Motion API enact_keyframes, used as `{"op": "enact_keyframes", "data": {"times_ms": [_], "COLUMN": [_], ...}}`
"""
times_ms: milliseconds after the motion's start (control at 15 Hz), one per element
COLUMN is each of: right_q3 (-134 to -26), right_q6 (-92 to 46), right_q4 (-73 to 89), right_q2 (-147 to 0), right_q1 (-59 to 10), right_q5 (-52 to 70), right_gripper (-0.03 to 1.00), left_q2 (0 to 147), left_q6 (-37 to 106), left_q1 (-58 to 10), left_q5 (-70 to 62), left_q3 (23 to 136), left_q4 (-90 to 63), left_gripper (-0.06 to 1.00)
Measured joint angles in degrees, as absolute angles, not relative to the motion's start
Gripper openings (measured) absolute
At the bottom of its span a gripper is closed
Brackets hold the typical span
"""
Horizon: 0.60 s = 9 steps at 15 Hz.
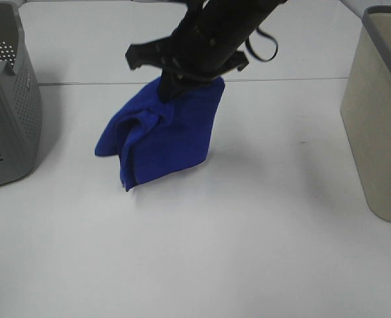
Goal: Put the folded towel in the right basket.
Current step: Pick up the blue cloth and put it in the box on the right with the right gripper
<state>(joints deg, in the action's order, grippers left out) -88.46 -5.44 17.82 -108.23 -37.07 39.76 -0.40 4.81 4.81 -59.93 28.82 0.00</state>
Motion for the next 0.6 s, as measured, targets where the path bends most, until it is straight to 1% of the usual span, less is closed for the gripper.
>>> {"op": "enact_keyframes", "data": {"times_ms": [200, 333, 400, 467, 600], "right_q3": [-88.46, -88.46, -88.46, -88.46, -88.46], "right_q6": [-6.53, -7.22, -7.39, -7.51, -7.62], "right_q4": [17.99, 17.99, 17.99, 17.99, 18.05], "right_q2": [-99.29, -95.91, -93.91, -91.1, -89.27], "right_q1": [-30.83, -26.7, -23.89, -18.28, -12.72], "right_q5": [41.77, 42.74, 43.14, 43.37, 43.43], "right_gripper": [0.05, 0.05, 0.05, 0.05, 0.05], "left_q2": [-0.4, -0.4, -0.4, -0.4, -0.4], "left_q6": [4.81, 4.81, 4.81, 4.81, 4.81], "left_q1": [4.81, 4.81, 4.81, 4.81, 4.81], "left_q5": [-59.93, -59.93, -59.93, -59.93, -59.93], "left_q3": [28.82, 28.82, 28.82, 28.82, 28.82], "left_q4": [0.0, 0.0, 0.0, 0.0, 0.0], "left_gripper": [0.99, 0.99, 0.99, 0.99, 0.99]}}
